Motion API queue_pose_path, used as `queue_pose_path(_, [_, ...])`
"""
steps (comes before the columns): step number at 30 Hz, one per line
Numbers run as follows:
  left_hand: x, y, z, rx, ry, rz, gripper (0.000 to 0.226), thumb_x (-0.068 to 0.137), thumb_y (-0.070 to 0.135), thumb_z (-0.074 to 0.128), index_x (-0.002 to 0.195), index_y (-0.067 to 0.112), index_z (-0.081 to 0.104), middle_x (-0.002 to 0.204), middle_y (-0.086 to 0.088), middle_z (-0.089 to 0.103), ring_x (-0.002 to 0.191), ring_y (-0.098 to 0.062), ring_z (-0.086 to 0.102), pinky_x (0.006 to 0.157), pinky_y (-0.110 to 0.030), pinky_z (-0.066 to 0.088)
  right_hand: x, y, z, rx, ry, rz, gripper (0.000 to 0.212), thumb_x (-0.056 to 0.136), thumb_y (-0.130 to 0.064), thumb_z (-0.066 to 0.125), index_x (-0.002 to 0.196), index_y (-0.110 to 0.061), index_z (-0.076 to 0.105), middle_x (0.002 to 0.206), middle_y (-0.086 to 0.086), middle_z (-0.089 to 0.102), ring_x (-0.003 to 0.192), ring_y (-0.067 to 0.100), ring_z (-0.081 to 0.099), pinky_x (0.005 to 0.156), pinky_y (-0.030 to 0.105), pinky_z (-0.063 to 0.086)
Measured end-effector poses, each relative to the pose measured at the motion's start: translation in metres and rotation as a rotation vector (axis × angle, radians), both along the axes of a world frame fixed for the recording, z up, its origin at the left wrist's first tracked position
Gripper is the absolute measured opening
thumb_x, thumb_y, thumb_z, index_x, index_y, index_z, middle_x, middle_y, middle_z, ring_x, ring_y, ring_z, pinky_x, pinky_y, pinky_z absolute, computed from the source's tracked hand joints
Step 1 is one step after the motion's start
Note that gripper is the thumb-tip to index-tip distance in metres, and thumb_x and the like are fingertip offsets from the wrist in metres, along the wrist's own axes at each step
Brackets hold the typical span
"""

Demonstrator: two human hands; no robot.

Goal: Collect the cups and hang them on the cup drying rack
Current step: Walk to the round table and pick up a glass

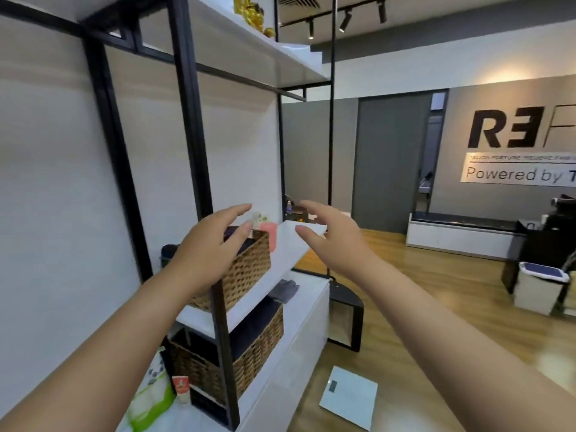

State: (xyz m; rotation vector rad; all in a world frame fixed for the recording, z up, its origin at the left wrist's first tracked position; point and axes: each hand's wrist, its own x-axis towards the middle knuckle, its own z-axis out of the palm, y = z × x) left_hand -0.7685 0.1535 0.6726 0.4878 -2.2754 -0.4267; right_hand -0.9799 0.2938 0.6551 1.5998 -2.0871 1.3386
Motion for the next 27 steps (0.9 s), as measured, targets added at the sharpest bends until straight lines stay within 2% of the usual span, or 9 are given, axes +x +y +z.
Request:
queue_pose_path(3, [-0.067, 0.014, -0.001, 0.009, -0.011, -0.104, 0.044, 0.103, 0.051, 0.043, 0.145, 0.040, 0.048, 0.138, 0.016, 0.057, 0.130, -0.003, 0.046, 0.102, -0.026, 0.034, -0.050, 0.041, 0.001, 0.006, 0.014, -0.120, 0.055, 0.101, -0.043, 0.063, 0.153, -0.032, 0.049, 0.150, -0.008, 0.058, 0.133, 0.011, 0.054, 0.107, 0.033, 0.044])
queue_pose_path(10, [-0.245, 0.066, 0.001, -0.023, -0.008, -0.334, 0.046, 0.103, 0.047, 0.044, 0.148, 0.036, 0.047, 0.147, 0.015, 0.052, 0.133, -0.004, 0.045, 0.105, -0.033, 0.040, -0.189, 0.147, -0.001, -0.007, -0.027, -0.393, 0.056, 0.101, -0.041, 0.065, 0.154, -0.034, 0.047, 0.152, -0.007, 0.057, 0.136, 0.013, 0.053, 0.100, 0.028, 0.043])
queue_pose_path(12, [-0.292, 0.083, 0.003, -0.018, -0.015, -0.403, 0.046, 0.104, 0.046, 0.044, 0.149, 0.036, 0.045, 0.148, 0.012, 0.052, 0.136, -0.008, 0.046, 0.108, -0.039, 0.042, -0.223, 0.177, -0.004, -0.003, -0.046, -0.460, 0.056, 0.101, -0.043, 0.064, 0.153, -0.034, 0.048, 0.150, -0.007, 0.058, 0.135, 0.013, 0.053, 0.104, 0.034, 0.047])
queue_pose_path(15, [-0.361, 0.108, 0.002, -0.008, 0.005, -0.484, 0.047, 0.104, 0.047, 0.044, 0.149, 0.036, 0.045, 0.148, 0.011, 0.052, 0.136, -0.009, 0.045, 0.104, -0.034, 0.041, -0.272, 0.219, -0.008, 0.006, -0.057, -0.561, 0.056, 0.100, -0.046, 0.063, 0.153, -0.037, 0.048, 0.149, -0.009, 0.057, 0.134, 0.013, 0.053, 0.106, 0.042, 0.049])
queue_pose_path(17, [-0.408, 0.124, 0.000, -0.003, 0.001, -0.542, 0.047, 0.104, 0.046, 0.044, 0.149, 0.035, 0.046, 0.147, 0.011, 0.053, 0.135, -0.010, 0.047, 0.101, -0.032, 0.040, -0.303, 0.245, -0.010, 0.003, -0.056, -0.631, 0.056, 0.100, -0.047, 0.063, 0.153, -0.038, 0.048, 0.149, -0.009, 0.058, 0.133, 0.012, 0.054, 0.105, 0.040, 0.050])
queue_pose_path(20, [-0.478, 0.145, -0.006, 0.005, -0.032, -0.649, 0.046, 0.104, 0.046, 0.045, 0.149, 0.037, 0.045, 0.149, 0.010, 0.052, 0.138, -0.011, 0.045, 0.110, -0.042, 0.042, -0.347, 0.280, -0.016, 0.002, -0.053, -0.749, 0.057, 0.099, -0.045, 0.065, 0.153, -0.035, 0.049, 0.146, -0.007, 0.060, 0.132, 0.013, 0.054, 0.098, 0.031, 0.048])
queue_pose_path(22, [-0.527, 0.158, -0.010, 0.001, -0.043, -0.714, 0.046, 0.103, 0.047, 0.044, 0.148, 0.040, 0.044, 0.149, 0.012, 0.051, 0.137, -0.011, 0.046, 0.110, -0.044, 0.043, -0.374, 0.302, -0.020, 0.008, -0.056, -0.825, 0.058, 0.100, -0.044, 0.065, 0.154, -0.033, 0.049, 0.144, -0.006, 0.060, 0.130, 0.014, 0.056, 0.093, 0.027, 0.050])
queue_pose_path(24, [-0.575, 0.172, -0.015, -0.016, -0.042, -0.788, 0.045, 0.103, 0.048, 0.044, 0.148, 0.041, 0.045, 0.148, 0.014, 0.051, 0.136, -0.010, 0.046, 0.107, -0.040, 0.042, -0.399, 0.323, -0.025, 0.013, -0.052, -0.917, 0.058, 0.100, -0.045, 0.065, 0.154, -0.032, 0.049, 0.148, -0.006, 0.059, 0.132, 0.015, 0.055, 0.096, 0.031, 0.049])
queue_pose_path(27, [-0.640, 0.198, -0.022, -0.026, -0.053, -0.928, 0.045, 0.103, 0.045, 0.045, 0.148, 0.038, 0.046, 0.148, 0.011, 0.052, 0.136, -0.012, 0.046, 0.108, -0.040, 0.041, -0.426, 0.352, -0.031, 0.001, -0.057, -1.059, 0.057, 0.100, -0.043, 0.065, 0.153, -0.029, 0.051, 0.149, -0.004, 0.059, 0.134, 0.017, 0.054, 0.099, 0.031, 0.044])
